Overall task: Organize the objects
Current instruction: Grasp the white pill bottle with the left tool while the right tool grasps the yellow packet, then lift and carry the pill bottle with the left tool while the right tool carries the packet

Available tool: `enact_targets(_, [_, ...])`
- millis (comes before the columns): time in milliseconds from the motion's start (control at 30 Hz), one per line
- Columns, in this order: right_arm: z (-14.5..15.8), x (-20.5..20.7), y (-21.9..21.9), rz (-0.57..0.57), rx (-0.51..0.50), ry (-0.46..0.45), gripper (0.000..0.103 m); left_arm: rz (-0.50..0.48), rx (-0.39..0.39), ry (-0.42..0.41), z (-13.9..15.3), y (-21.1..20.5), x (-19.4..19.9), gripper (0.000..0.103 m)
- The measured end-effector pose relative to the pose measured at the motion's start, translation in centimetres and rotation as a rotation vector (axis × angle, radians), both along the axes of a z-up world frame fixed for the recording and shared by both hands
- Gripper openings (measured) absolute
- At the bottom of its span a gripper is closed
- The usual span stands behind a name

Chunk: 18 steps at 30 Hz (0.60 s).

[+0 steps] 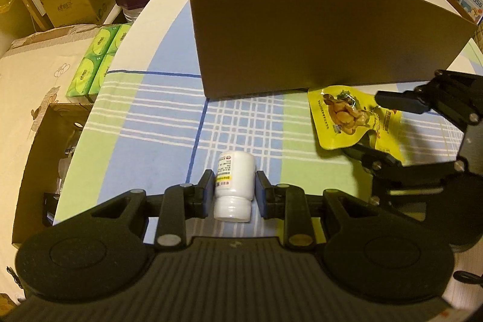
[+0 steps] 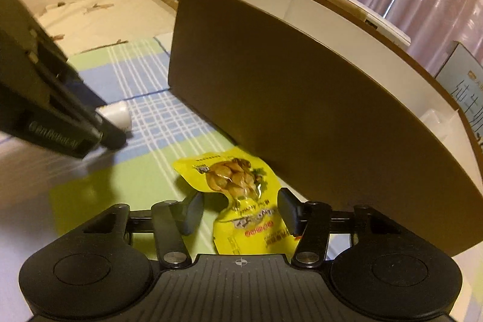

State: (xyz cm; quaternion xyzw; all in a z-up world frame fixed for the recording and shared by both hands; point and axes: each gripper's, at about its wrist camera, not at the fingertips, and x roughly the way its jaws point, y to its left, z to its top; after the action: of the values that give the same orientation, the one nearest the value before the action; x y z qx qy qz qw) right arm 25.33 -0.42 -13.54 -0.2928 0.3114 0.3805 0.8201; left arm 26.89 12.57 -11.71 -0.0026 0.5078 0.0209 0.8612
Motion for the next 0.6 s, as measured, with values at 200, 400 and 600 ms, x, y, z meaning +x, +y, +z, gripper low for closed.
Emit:
enact_targets(200, [0.3, 1.5, -0.4, -0.088, 0.068, 0.108, 0.031, 0.001, 0.0, -0.003, 0.0, 0.0, 0.1, 0.024])
enact_targets(400, [1.2, 2.1, -1.9, -0.186, 0.136, 0.223, 0.03, -0.001, 0.0, -0.003, 0.0, 0.0, 0.2, 0.024])
enact_targets(600, [2.3, 2.3, -4.7, -0.302, 0.255, 0.382, 0.03, -0.009, -0.003, 0.002, 0.0, -0.3, 0.0, 0.023])
